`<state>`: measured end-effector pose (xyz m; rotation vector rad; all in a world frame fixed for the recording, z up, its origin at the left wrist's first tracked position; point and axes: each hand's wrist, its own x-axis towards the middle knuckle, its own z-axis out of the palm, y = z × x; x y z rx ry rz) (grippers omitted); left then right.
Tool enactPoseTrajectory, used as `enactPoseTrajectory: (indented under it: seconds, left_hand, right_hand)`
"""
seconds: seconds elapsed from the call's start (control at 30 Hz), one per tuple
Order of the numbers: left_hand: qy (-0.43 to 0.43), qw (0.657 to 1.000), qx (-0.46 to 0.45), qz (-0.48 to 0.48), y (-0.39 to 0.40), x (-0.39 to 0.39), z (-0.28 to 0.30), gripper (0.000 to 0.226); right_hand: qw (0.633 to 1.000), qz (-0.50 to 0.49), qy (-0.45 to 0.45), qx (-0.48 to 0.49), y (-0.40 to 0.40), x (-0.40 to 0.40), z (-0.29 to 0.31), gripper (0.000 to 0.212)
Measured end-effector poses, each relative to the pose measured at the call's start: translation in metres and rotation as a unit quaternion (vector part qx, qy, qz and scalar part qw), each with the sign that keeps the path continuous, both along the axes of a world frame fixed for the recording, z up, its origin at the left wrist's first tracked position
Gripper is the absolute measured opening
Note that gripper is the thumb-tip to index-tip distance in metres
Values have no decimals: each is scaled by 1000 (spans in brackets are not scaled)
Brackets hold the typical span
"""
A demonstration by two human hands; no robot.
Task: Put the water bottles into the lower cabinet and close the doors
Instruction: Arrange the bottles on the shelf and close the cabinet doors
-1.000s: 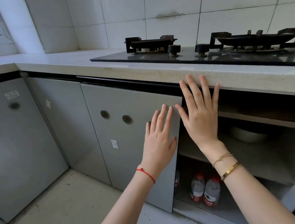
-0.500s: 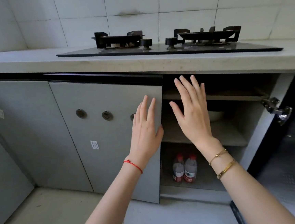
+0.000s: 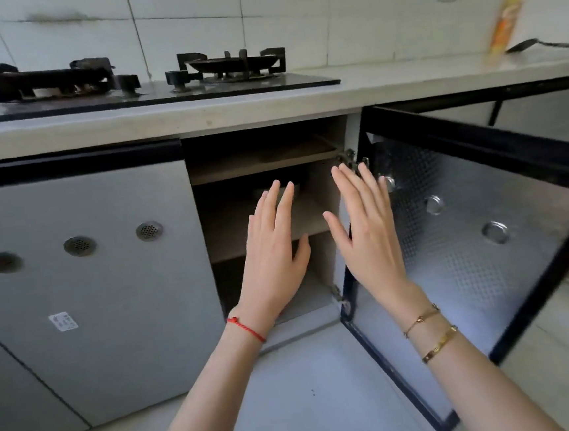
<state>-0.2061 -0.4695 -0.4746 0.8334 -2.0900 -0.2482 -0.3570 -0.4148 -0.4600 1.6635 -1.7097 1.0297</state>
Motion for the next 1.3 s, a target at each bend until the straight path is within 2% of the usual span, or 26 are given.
enactPoseTrajectory:
  seconds: [0.4, 0.73, 0.97, 1.3]
  left_hand:
    - [15, 973, -38, -227, 89, -108, 33, 71]
    - [-2, 948, -58, -314, 132, -183, 65, 68]
    - [-28, 946, -66, -315, 134, -217, 68, 66]
    - [8, 946, -65, -316, 130, -215, 72, 55]
  right_hand:
    - [982, -182, -37, -45, 141, -65, -2, 51]
    - [953, -281, -85, -75, 199, -112, 5, 54]
    - [952, -280, -106, -61, 193, -136, 1, 54]
    - [964, -217, -135, -78, 182, -134, -5, 52]
